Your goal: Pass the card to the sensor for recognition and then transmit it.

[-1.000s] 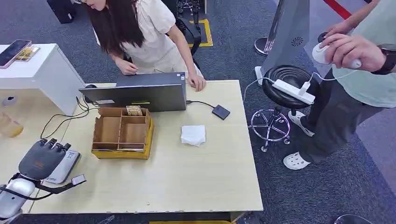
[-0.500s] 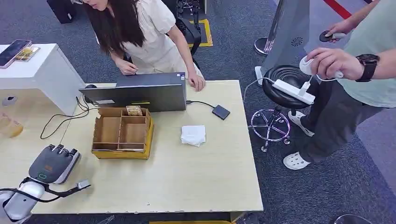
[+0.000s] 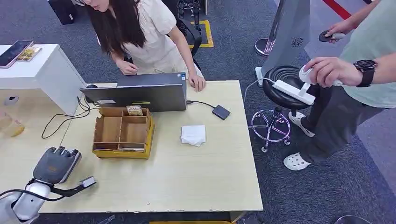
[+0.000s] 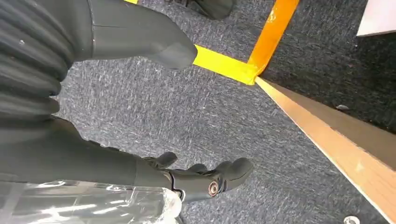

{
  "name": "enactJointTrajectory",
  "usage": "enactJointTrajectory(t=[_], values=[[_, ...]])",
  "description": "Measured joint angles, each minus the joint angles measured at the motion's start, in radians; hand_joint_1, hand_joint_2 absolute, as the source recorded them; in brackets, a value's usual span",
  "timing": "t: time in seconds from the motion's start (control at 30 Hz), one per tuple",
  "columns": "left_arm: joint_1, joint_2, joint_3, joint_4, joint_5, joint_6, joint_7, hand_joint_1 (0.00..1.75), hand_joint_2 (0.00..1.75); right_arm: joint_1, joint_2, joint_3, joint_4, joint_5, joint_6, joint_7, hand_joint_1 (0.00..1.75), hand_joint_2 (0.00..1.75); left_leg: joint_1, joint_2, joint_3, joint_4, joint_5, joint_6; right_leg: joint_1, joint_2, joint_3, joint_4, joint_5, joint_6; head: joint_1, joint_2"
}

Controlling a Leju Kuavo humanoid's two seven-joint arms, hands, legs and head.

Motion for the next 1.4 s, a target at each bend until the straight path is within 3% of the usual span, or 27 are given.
enactJointTrajectory(t=[0.27, 0.8, 0.87, 1.1, 1.23, 1.4], values=[[0.038, -0.038, 0.034, 0.027, 0.002, 0.000, 0.003, 1.75, 1.75, 0.000, 0.000, 0.000, 0.000, 0.001, -0.002, -0.020, 0.00, 1.75, 0.000, -0.002, 0.003, -0.001, 0.000, 0.000, 0.000, -0.003, 0.005, 0.000, 0.000, 0.000, 0.000, 0.000], [0.057, -0.067, 0.089, 0.056, 0.004, 0.000, -0.039, 1.75, 1.75, -0.001, 0.000, 0.009, -0.002, -0.010, -0.003, -0.029, 0.00, 1.75, -0.001, -0.004, 0.009, -0.003, 0.001, 0.000, -0.001, -0.005, 0.010, 0.000, -0.001, 0.000, 0.000, 0.000], [0.063, -0.072, 0.111, 0.062, 0.005, 0.000, -0.092, 1.75, 1.75, 0.000, 0.000, 0.009, -0.002, -0.011, -0.004, -0.029, 0.00, 1.75, -0.001, -0.004, 0.010, -0.003, 0.001, 0.000, -0.001, -0.005, 0.011, 0.000, -0.001, 0.000, 0.000, 0.000], [0.114, -0.110, 0.322, 0.093, 0.010, 0.000, -0.411, 1.75, 1.75, 0.000, 0.000, 0.016, -0.003, -0.028, -0.011, -0.035, 0.00, 1.75, -0.003, -0.004, 0.013, -0.006, 0.000, 0.000, -0.003, -0.004, 0.013, 0.000, -0.001, 0.000, 0.000, 0.000], [0.129, -0.140, 0.412, 0.133, 0.013, 0.000, -0.499, 1.75, 1.75, 0.000, 0.000, 0.019, -0.004, -0.034, -0.012, -0.036, 0.00, 1.75, -0.004, -0.004, 0.014, -0.008, 0.001, -0.001, -0.004, -0.004, 0.013, 0.000, -0.001, 0.000, 0.000, 0.000], [0.136, -0.170, 0.479, 0.179, 0.013, 0.000, -0.539, 1.75, 1.75, 0.000, -0.001, 0.024, -0.005, -0.040, -0.012, -0.035, 0.00, 1.75, -0.005, -0.004, 0.018, -0.011, 0.001, -0.001, -0.005, -0.004, 0.015, 0.000, -0.002, -0.002, 0.000, 0.000]])
